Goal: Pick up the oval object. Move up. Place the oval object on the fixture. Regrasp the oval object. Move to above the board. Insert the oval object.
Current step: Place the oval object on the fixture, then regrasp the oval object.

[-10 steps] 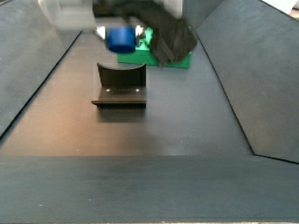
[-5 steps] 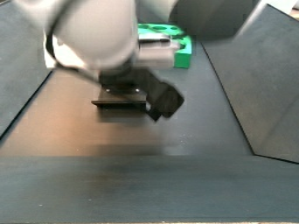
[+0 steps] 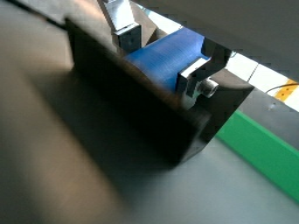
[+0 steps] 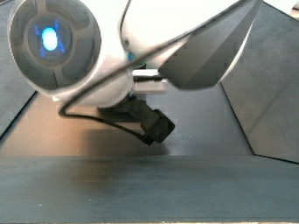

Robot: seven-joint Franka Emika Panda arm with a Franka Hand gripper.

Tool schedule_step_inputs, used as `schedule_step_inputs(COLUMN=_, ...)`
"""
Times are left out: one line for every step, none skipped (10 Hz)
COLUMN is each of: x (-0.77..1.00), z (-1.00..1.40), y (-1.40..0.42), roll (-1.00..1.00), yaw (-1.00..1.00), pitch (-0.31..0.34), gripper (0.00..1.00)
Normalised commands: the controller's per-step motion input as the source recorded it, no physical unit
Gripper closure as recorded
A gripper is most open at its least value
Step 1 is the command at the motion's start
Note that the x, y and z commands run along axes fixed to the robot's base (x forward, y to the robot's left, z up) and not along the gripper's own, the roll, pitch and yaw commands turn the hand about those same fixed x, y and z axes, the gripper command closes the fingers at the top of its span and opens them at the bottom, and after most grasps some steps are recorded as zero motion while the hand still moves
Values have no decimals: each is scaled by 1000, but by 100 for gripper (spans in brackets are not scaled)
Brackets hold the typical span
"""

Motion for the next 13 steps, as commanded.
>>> schedule_step_inputs(x=100, z=-422, y=73, roll=-122, yaw=-86, pitch=12, gripper=100)
schedule_step_inputs(x=0, z=-167, y=-500, roll=0, yaw=0, pitch=0, gripper=100)
schedule_step_inputs(x=0, z=0, y=0, roll=0, yaw=0, pitch=0, gripper=0)
schedule_step_inputs(x=0, z=1000, y=0, roll=47, yaw=-12, pitch=-10, gripper=0)
schedule_step_inputs(x=-6, z=1000, y=1, roll=52, yaw=-7, pitch=-6, gripper=0)
schedule_step_inputs(x=-28, z=1000, y=-7, roll=64, yaw=8, pitch=12, gripper=0)
schedule_step_inputs(x=-31, z=1000, y=-8, roll=70, yaw=13, pitch=17, gripper=0)
schedule_step_inputs(x=-36, z=1000, y=-6, roll=75, yaw=17, pitch=35, gripper=0)
schedule_step_inputs(x=-38, z=927, y=-4, roll=68, yaw=12, pitch=51, gripper=0)
schedule_step_inputs(x=-32, z=694, y=0, roll=53, yaw=6, pitch=65, gripper=0)
schedule_step_inputs(x=-28, z=575, y=0, roll=49, yaw=2, pitch=71, gripper=0)
schedule_step_inputs(x=-25, z=330, y=2, roll=44, yaw=-12, pitch=76, gripper=0)
schedule_step_inputs(x=-65, z=1000, y=-908, roll=1000, yaw=16, pitch=77, gripper=0)
